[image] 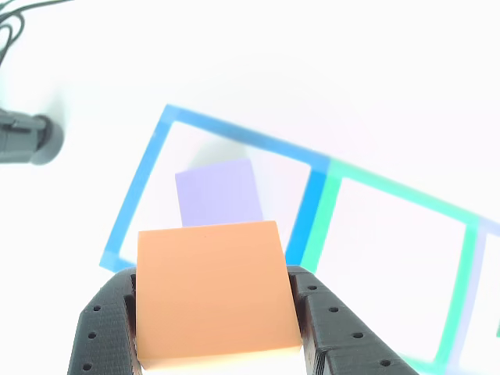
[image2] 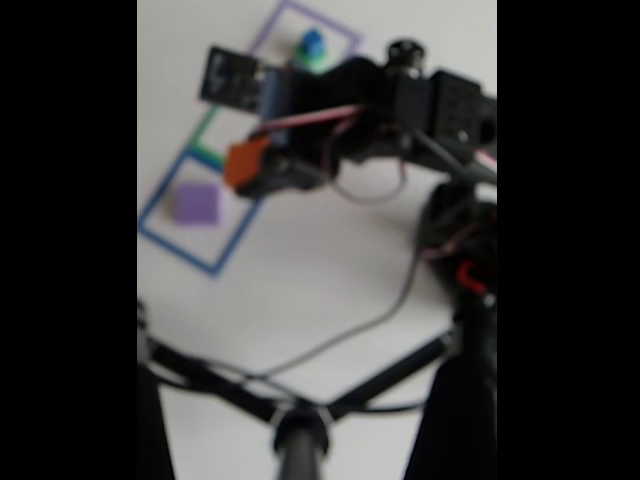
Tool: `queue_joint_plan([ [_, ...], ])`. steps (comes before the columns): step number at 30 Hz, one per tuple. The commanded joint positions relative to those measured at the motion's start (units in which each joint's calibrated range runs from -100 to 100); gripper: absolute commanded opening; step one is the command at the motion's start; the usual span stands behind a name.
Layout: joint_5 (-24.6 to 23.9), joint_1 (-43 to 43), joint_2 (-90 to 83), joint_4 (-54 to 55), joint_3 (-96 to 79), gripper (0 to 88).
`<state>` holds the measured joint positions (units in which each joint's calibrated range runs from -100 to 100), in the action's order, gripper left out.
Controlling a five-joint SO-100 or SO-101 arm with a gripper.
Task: Tower of hanoi
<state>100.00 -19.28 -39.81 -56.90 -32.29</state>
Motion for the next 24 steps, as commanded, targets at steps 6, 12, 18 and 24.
queue_joint_plan([
  [6, 0.0, -2.6, 9.3, 48.4, -25.3, 8.3],
  [12, 0.0, -4.1, 17.6, 67.0, -31.3, 8.3],
  [18, 0.0, -3.5, 28.4, 81.7, -31.9, 8.3],
  [24, 0.0, -2.3, 36.9, 91.4, -30.9, 8.2],
])
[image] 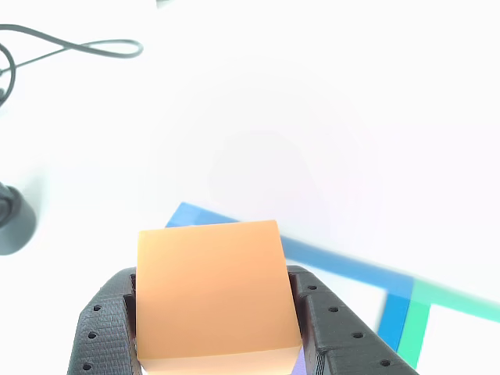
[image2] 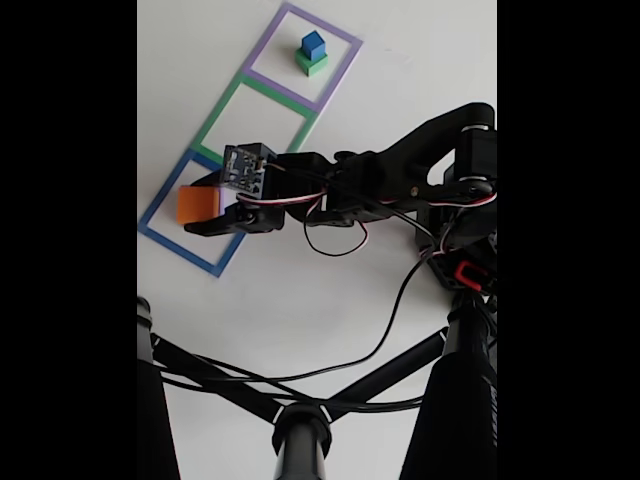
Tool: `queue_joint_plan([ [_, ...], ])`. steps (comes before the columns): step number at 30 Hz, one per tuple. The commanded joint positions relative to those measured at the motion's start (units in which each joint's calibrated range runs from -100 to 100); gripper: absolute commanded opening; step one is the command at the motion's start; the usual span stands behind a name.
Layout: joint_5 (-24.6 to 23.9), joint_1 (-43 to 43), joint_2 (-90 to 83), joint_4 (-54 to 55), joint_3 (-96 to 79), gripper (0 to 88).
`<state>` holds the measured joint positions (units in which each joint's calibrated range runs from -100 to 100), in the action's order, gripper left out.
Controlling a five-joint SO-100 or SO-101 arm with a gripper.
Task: Tower of hanoi
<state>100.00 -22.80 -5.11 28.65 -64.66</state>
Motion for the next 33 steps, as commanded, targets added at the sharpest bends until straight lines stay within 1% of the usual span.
queue_joint_plan([
  [1, 0.0, 1.3, 3.0, 6.8, 1.5, 8.2],
  [14, 0.0, 2.0, 12.2, 13.9, 5.0, 8.1],
  [33, 0.0, 2.2, 16.0, 16.2, 5.8, 8.8],
])
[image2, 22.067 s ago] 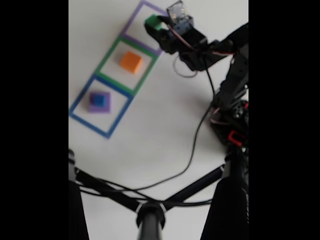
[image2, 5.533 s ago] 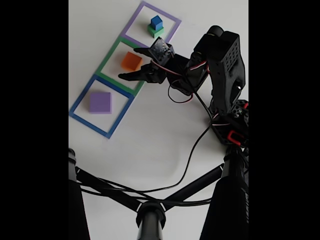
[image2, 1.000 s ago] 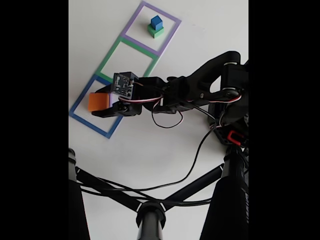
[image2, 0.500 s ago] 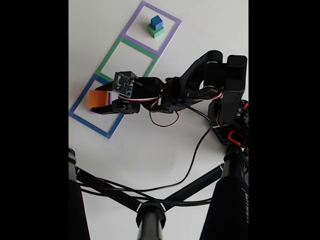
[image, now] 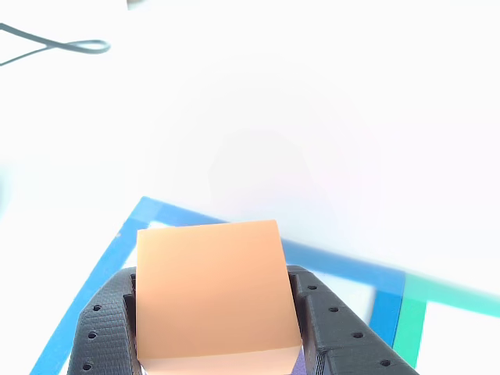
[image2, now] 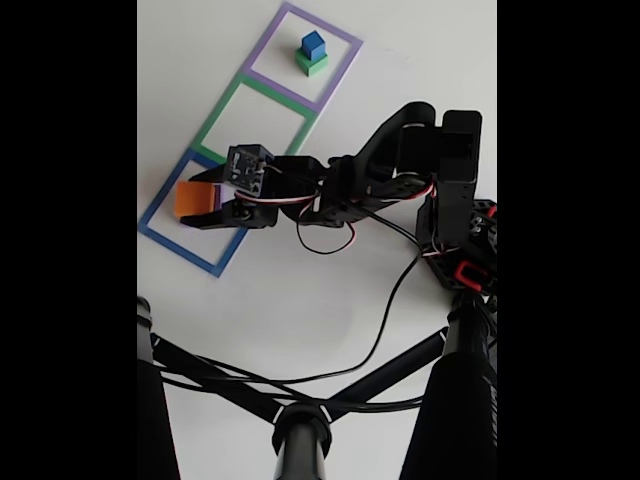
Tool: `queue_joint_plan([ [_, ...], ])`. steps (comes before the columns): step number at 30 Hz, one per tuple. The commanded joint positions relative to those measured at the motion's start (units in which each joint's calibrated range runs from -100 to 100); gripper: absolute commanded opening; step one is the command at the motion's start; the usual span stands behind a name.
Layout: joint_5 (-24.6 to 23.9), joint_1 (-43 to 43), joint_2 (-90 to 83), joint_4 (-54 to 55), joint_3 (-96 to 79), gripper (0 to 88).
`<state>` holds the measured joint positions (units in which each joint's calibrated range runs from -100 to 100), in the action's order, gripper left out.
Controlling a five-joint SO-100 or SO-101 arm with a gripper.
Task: Tower of hanoi
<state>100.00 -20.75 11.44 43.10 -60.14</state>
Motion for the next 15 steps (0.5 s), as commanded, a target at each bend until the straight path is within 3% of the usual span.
queue_joint_plan([
  [1, 0.0, 0.2, -0.4, 1.9, 1.1, 9.4],
  [7, 0.0, 1.0, 0.5, 3.3, 0.5, 19.6],
  [15, 0.0, 1.1, 1.0, 5.5, -0.3, 22.2],
])
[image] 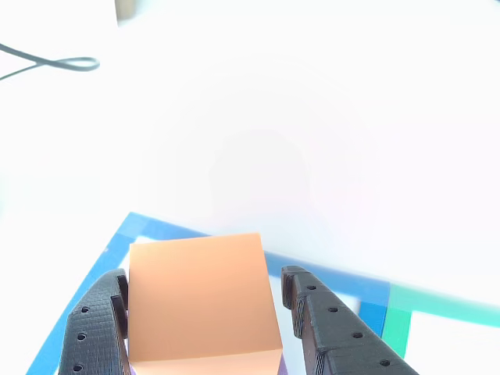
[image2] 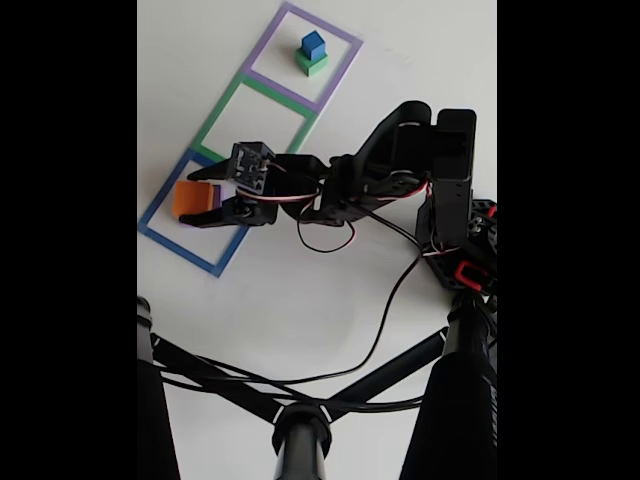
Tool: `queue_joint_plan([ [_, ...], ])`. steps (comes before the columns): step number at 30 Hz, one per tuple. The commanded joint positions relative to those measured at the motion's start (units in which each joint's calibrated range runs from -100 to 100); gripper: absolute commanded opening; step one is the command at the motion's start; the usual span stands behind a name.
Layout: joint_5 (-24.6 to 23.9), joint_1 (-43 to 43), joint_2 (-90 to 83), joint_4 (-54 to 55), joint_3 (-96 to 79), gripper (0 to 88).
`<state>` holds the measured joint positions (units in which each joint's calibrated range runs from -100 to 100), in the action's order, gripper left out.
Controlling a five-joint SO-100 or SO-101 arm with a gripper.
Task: Tower of hanoi
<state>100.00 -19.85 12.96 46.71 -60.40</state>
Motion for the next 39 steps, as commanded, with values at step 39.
queue_joint_plan([
  [39, 0.0, 12.5, -53.9, -117.2, 44.4, 3.4],
])
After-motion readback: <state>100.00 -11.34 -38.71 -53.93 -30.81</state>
